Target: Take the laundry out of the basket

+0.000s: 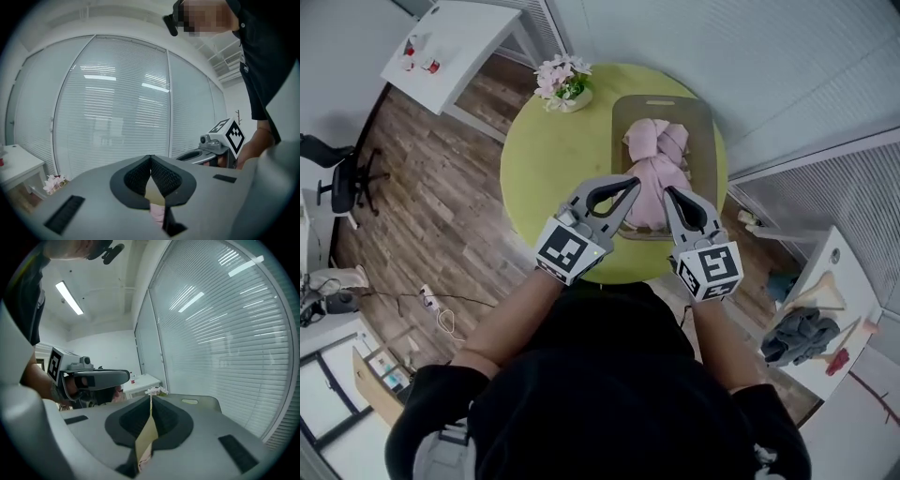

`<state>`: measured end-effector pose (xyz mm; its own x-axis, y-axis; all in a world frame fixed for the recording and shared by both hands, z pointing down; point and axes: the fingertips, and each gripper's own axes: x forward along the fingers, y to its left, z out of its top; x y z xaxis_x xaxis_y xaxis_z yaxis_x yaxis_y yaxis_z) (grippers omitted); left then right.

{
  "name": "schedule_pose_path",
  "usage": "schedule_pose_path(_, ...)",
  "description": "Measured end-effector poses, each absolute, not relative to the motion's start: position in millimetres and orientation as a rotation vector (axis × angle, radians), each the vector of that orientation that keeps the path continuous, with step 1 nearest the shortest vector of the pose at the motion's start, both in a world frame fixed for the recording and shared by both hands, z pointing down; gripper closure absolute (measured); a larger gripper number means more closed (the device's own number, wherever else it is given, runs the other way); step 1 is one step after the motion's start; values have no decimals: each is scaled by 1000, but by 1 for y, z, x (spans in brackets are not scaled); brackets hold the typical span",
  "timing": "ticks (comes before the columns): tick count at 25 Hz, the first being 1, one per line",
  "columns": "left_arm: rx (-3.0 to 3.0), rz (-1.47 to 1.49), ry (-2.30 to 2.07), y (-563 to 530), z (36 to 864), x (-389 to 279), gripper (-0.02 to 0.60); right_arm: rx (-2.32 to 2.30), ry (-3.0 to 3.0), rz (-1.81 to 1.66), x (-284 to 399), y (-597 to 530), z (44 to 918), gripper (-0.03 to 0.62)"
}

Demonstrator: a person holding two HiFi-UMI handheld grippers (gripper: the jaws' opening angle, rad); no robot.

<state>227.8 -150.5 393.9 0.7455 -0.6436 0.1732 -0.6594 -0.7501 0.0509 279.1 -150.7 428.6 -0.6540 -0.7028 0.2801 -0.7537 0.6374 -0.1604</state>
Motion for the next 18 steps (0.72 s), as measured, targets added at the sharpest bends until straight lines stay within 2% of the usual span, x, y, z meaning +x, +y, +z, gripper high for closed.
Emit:
schedule_pose_path(12, 2793, 324, -1163, -192, 429, 222, 571, 1331, -2491, 664, 285, -213, 494, 560)
schedule_pose_path(18, 2793, 345, -1159, -214, 447, 224, 571, 1361, -2380, 809, 284, -238, 531, 486)
